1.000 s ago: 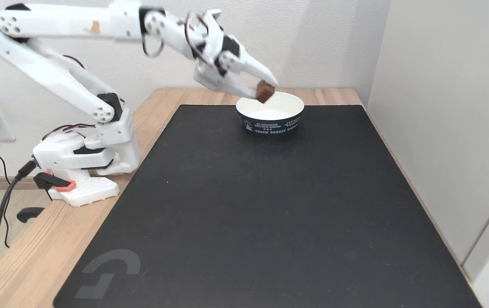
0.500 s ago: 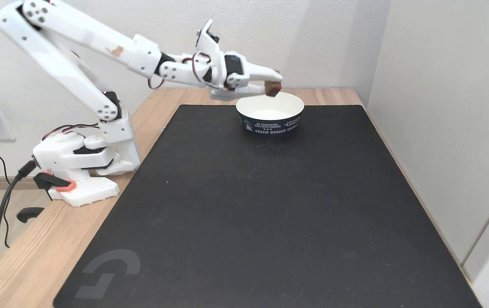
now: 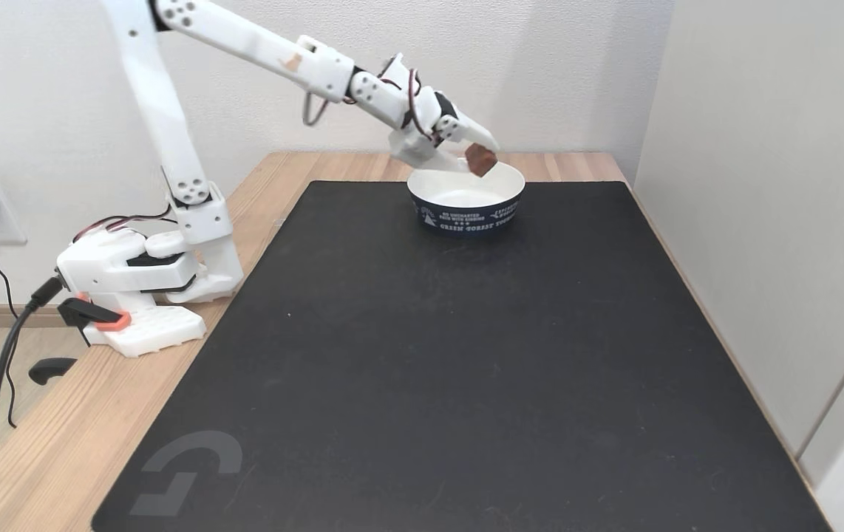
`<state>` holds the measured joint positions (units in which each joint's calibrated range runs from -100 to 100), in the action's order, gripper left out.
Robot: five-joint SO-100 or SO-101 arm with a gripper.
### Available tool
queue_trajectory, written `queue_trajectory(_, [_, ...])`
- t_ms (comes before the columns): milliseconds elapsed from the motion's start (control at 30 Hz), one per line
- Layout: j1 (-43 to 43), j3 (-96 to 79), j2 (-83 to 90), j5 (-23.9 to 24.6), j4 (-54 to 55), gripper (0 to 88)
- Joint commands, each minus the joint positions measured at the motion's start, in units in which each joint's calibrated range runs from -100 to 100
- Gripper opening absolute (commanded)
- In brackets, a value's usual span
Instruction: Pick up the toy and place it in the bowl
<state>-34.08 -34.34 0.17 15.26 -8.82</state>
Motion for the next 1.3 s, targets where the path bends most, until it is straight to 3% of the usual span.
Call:
queue_trajectory(0, [-3.3,5.5,-3.9,0.2,-0.4,3.2])
queue_trajectory(133, [-4.1,8.4,-4.1,0.2,-6.7,18.1])
queue_trajectory(167, [-3.9,9.4,-4.1,0.2,-10.6,28.9])
queue_trajectory(200, [-3.7,9.8,-4.0,0.2,-12.1,32.7])
queue_trajectory(367, [-2.5,10.0,-3.8,0.2,-13.9,35.9])
queue_trajectory(467, [-1.2,10.0,-0.9,0.1,-14.0,29.5])
queue_trajectory(500, [0.7,9.1,3.3,-0.2,-14.2,17.3])
queue_trajectory(567, [3.5,7.9,8.7,-0.2,-17.3,2.3])
queue_trajectory(600, [5.4,7.1,11.8,-0.3,-19.3,0.7])
queue_trajectory(633, [9.3,3.4,18.3,-0.4,-22.3,4.3])
queue_trajectory(767, [19.5,-12.2,33.8,-0.4,-22.9,2.0])
queue_trajectory(833, [27.1,-27.5,46.6,-3.3,-18.6,2.0])
queue_trajectory(967, [34.8,-48.6,66.2,-5.0,-12.0,2.1])
queue_trajectory(1100, [36.2,-61.3,80.3,-5.0,-12.1,2.1])
queue_trajectory(1167, [35.9,-65.7,88.6,-5.1,-17.1,2.1])
queue_trajectory(1267, [36.4,-65.2,99.2,-6.0,-34.8,2.1])
